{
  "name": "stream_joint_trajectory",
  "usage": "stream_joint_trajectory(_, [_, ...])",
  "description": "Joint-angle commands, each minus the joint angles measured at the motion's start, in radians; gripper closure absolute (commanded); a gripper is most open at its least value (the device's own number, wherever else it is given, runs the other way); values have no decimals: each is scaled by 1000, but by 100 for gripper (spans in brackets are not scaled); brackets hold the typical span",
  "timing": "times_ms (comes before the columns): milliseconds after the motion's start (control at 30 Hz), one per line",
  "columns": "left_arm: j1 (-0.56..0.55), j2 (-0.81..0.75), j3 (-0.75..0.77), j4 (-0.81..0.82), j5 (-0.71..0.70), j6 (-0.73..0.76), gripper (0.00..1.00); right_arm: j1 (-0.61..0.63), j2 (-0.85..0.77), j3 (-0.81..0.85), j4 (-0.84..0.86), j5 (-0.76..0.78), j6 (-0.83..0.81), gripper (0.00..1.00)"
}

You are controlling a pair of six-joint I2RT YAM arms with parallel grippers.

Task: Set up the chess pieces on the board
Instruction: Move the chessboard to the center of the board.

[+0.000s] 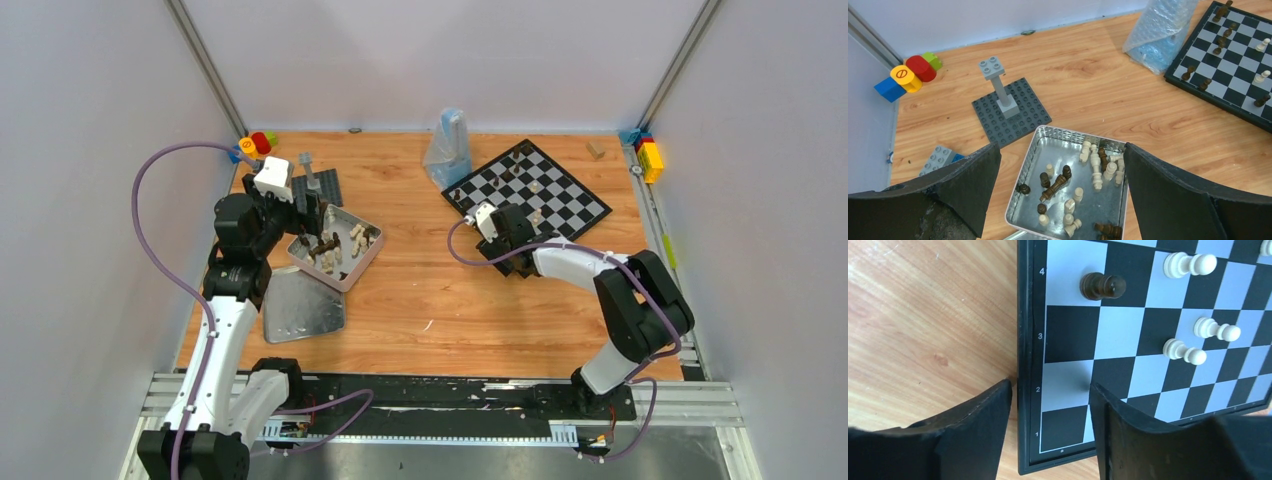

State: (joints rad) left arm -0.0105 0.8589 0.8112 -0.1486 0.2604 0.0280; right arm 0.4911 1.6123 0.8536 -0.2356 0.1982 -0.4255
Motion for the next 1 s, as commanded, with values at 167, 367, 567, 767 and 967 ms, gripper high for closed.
stream_joint_trajectory(167, [6, -1, -6, 33, 10, 9, 0, 65, 17, -34, -13, 156, -26, 63])
stream_joint_trajectory(367, [6, 0, -10, 38, 7, 10, 0, 116, -34, -66, -76, 147, -35, 88])
stream_joint_trajectory(567, [6, 3, -16, 38, 0, 14, 0, 187, -117, -166, -89, 78, -93, 100])
stream_joint_trajectory(767, [6, 21, -15, 32, 0, 24, 0, 267, -219, -262, -131, -34, -131, 100])
stream_joint_trajectory(967, [6, 36, -12, 29, 7, 34, 0, 292, -422, -273, -314, -316, -195, 100])
